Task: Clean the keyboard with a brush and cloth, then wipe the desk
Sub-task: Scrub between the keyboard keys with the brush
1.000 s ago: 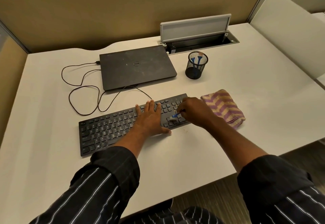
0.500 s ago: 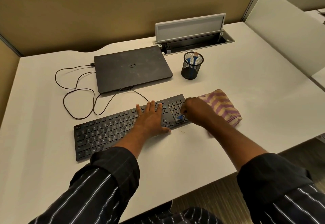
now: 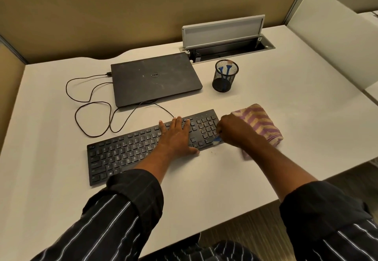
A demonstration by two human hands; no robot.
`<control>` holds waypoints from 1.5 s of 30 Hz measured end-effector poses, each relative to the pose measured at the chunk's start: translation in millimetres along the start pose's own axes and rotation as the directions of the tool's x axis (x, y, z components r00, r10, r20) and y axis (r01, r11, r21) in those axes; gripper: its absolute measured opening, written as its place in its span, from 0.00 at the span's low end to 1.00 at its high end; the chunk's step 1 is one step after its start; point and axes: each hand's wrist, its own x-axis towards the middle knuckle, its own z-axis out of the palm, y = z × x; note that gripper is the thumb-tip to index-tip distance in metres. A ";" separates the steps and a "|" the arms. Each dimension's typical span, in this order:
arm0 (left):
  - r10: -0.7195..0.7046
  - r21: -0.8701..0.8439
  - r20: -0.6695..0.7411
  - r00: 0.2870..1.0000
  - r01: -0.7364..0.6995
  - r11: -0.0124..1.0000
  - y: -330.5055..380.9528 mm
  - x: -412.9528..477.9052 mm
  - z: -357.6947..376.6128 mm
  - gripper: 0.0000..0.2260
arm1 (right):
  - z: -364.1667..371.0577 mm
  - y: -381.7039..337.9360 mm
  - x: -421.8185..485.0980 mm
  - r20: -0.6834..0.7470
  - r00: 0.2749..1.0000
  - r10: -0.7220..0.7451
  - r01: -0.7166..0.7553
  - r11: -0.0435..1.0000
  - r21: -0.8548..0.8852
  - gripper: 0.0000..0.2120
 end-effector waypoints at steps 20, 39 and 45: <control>-0.002 -0.003 0.021 1.000 0.002 1.000 1.8 -0.7 -1.6 0.54 | -11.2 -8.3 6.4 -0.153 0.976 0.157 -0.121 0.968 0.221 0.09; 0.007 0.008 0.025 1.000 -0.007 1.000 0.2 -2.0 -3.0 0.54 | 1.0 -25.0 19.7 -0.058 0.988 0.141 -0.135 0.987 0.091 0.11; 0.010 0.008 0.026 1.000 -0.011 1.000 -0.8 -0.9 -3.1 0.54 | -5.6 -14.6 19.9 -0.114 0.982 0.150 -0.133 0.981 0.142 0.08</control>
